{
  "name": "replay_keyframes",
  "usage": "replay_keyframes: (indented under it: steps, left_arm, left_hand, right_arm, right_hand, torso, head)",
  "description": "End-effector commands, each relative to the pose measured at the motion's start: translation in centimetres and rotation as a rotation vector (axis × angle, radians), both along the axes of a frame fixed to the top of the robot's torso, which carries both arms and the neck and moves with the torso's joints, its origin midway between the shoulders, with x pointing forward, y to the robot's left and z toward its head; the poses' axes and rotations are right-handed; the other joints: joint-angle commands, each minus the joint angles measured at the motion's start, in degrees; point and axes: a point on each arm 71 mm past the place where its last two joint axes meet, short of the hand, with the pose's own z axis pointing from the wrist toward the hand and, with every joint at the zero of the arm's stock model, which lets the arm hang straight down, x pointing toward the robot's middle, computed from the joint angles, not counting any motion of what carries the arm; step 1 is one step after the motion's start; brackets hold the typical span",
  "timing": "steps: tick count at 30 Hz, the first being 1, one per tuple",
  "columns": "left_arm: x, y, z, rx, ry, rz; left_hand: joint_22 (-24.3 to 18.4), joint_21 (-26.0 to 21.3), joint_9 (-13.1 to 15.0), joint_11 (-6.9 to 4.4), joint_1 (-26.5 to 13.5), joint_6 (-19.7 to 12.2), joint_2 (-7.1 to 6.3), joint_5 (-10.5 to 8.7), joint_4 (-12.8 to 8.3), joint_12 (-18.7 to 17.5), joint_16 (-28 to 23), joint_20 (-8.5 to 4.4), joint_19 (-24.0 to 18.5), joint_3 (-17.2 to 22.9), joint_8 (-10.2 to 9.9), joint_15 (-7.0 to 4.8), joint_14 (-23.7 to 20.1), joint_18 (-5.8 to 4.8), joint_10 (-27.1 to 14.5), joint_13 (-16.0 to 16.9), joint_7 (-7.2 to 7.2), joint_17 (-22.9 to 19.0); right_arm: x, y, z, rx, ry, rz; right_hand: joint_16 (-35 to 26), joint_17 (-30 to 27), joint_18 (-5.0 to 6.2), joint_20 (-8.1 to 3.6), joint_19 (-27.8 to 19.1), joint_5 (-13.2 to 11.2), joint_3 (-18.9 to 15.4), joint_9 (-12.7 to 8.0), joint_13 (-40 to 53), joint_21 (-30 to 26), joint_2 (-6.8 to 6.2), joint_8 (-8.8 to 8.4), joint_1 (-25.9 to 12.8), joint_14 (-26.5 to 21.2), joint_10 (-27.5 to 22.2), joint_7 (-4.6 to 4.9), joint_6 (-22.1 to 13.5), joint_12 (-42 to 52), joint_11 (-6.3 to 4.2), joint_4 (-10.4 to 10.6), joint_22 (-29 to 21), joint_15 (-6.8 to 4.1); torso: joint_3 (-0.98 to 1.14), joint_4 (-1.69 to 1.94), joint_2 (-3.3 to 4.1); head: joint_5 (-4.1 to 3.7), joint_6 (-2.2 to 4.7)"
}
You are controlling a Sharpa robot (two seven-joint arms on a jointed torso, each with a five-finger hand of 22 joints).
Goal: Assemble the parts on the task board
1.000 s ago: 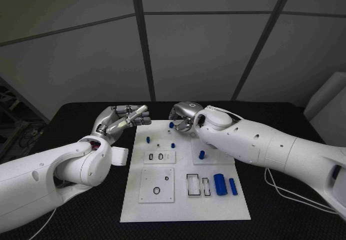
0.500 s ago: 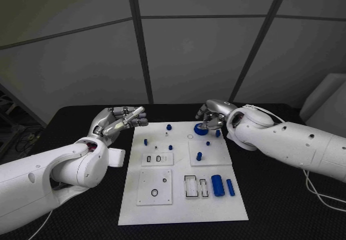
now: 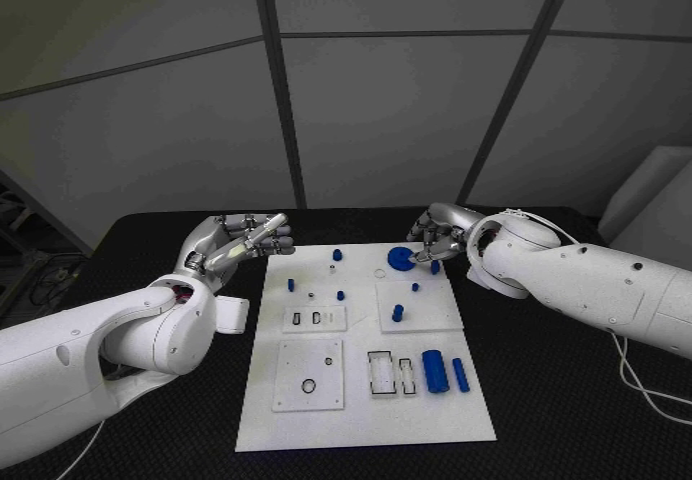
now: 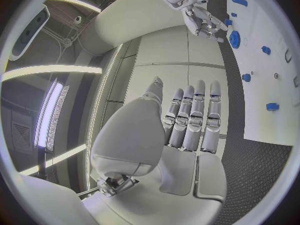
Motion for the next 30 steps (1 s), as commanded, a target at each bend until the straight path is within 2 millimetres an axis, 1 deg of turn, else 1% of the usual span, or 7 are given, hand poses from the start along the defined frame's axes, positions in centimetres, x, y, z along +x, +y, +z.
replay_keyframes:
  steps: [1, 10, 15, 19, 21, 26, 30]
  left_arm:
    - [0.0, -0.2, 0.1, -0.006, -0.007, -0.014]
    - [0.0, -0.2, 0.1, -0.007, -0.007, -0.016]
    - [0.0, -0.2, 0.1, -0.007, -0.007, -0.016]
    - [0.0, -0.3, 0.1, -0.008, -0.006, -0.017]
    - [0.1, -0.3, 0.1, -0.008, -0.006, -0.018]
    - [0.1, -0.3, 0.1, -0.008, -0.005, -0.019]
    - [0.1, -0.3, 0.1, -0.008, -0.005, -0.019]
  left_hand:
    - [-0.07, -0.26, -0.07, 0.26, -0.13, -0.05, 0.24, -0.34, -0.21, -0.23, -0.37, 0.58, 0.00, -0.29, -0.30, -0.04, -0.20, 3.00, -0.18, 0.04, 0.45, -0.04]
    - [-0.07, -0.26, -0.07, 0.26, -0.13, -0.05, 0.24, -0.34, -0.21, -0.23, -0.37, 0.58, 0.00, -0.29, -0.30, -0.04, -0.20, 3.00, -0.18, 0.04, 0.45, -0.04]
    - [-0.07, -0.26, -0.07, 0.26, -0.13, -0.05, 0.24, -0.34, -0.21, -0.23, -0.37, 0.58, 0.00, -0.29, -0.30, -0.04, -0.20, 3.00, -0.18, 0.04, 0.45, -0.04]
    - [-0.07, -0.26, -0.07, 0.26, -0.13, -0.05, 0.24, -0.34, -0.21, -0.23, -0.37, 0.58, 0.00, -0.29, -0.30, -0.04, -0.20, 3.00, -0.18, 0.04, 0.45, -0.04]
    - [-0.07, -0.26, -0.07, 0.26, -0.13, -0.05, 0.24, -0.34, -0.21, -0.23, -0.37, 0.58, 0.00, -0.29, -0.30, -0.04, -0.20, 3.00, -0.18, 0.04, 0.45, -0.04]
    - [-0.07, -0.26, -0.07, 0.26, -0.13, -0.05, 0.24, -0.34, -0.21, -0.23, -0.37, 0.58, 0.00, -0.29, -0.30, -0.04, -0.20, 3.00, -0.18, 0.04, 0.45, -0.04]
    - [-0.07, -0.26, -0.07, 0.26, -0.13, -0.05, 0.24, -0.34, -0.21, -0.23, -0.37, 0.58, 0.00, -0.29, -0.30, -0.04, -0.20, 3.00, -0.18, 0.04, 0.45, -0.04]
  right_arm:
    - [0.3, 0.2, -0.2, -0.013, 0.029, -0.005]
    - [0.7, 0.9, -0.4, -0.026, 0.038, -0.002]
    - [0.8, 1.1, -0.6, -0.043, 0.056, 0.001]
    - [0.9, 1.3, -0.8, -0.056, 0.068, 0.005]
    - [0.9, 1.5, -0.8, -0.062, 0.073, 0.008]
    - [1.0, 1.8, -1.0, -0.073, 0.083, 0.007]
    - [1.1, 1.9, -1.1, -0.081, 0.091, 0.006]
  right_hand:
    - [0.45, 4.52, -0.86, 0.15, 0.37, 0.34, -0.56, 0.03, 0.91, 0.25, 0.05, 0.33, 0.85, 3.91, -0.56, 0.08, -0.65, 0.88, 0.07, 0.50, 0.13, 0.11]
    - [0.85, 5.40, -0.93, 0.34, 0.57, 0.31, -1.65, 0.10, 4.66, 0.48, 0.24, 0.93, 1.73, 4.06, -0.55, 0.24, -1.48, 4.32, 0.24, 1.93, 0.59, 0.29]
    - [1.91, 7.89, -1.06, 0.44, 1.02, 0.29, -2.84, 0.23, 17.25, 0.89, 0.23, 1.69, 2.43, 4.54, 4.00, 0.31, -1.77, 15.97, 0.34, 3.07, 1.41, 0.47]
    - [3.68, 12.33, -1.46, 0.88, 2.19, 0.12, -4.54, 0.33, 36.95, 1.86, 0.49, 2.47, 2.65, 5.40, 12.03, 0.67, -2.15, 34.14, 0.78, 4.25, 3.30, 0.89]
    - [4.19, 13.72, -1.66, 1.19, 2.87, 0.02, -5.32, 0.38, 43.39, 2.44, 0.80, 2.96, 2.80, 5.67, 14.46, 0.91, -2.33, 39.74, 1.14, 4.85, 4.46, 1.22]
    - [4.65, 15.05, -2.11, 1.55, 4.42, -0.11, -6.19, 0.41, 49.76, 3.69, 1.26, 3.59, 2.95, 5.96, 17.76, 1.16, -2.59, 44.96, 1.50, 5.42, 6.98, 1.61]
    - [4.65, 15.05, -2.27, 1.62, 4.91, -0.14, -6.32, 0.42, 51.18, 4.08, 1.47, 3.78, 2.94, 5.96, 18.66, 1.18, -2.55, 46.07, 1.54, 5.53, 7.76, 1.66]
  torso:
    - [-0.08, -0.02, -0.01]
    - [-0.09, 0.03, -0.03]
    - [-0.06, -0.08, -0.01]
    - [-0.04, -0.06, 0.02]
    - [-0.05, -0.03, -0.01]
    - [-0.05, 0.06, -0.02]
    - [-0.05, 0.01, -0.02]
  head:
    - [0.02, -0.08]
    - [0.04, -0.29]
    - [0.12, -0.35]
    - [0.11, -0.42]
    - [0.09, -0.45]
    - [0.06, -0.48]
    - [0.11, -0.55]
